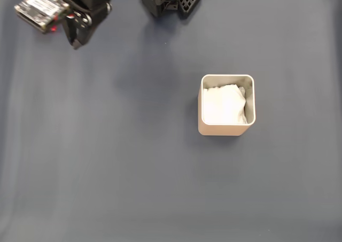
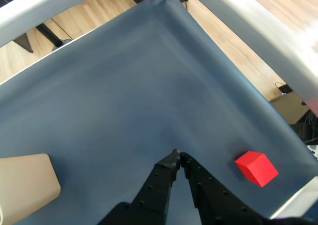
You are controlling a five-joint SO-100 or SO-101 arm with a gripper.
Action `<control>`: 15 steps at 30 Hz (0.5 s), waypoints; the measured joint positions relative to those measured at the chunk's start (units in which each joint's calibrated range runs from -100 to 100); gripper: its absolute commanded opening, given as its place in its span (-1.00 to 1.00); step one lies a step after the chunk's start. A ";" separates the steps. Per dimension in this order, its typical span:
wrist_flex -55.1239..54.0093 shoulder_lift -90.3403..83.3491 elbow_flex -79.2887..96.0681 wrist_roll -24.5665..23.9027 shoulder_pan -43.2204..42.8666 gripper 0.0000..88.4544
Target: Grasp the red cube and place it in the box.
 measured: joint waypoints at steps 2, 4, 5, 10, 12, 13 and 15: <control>0.00 1.16 0.00 0.34 2.48 -0.99; 0.00 2.14 0.00 0.68 5.11 -0.99; 0.00 2.76 -0.09 0.83 6.46 -0.99; 0.73 5.71 -1.46 1.17 12.55 -0.99; 1.62 6.69 -1.91 1.22 14.81 -0.99; 1.95 6.95 -2.00 1.22 16.01 -0.99; 2.19 7.58 -2.09 1.07 18.11 -0.99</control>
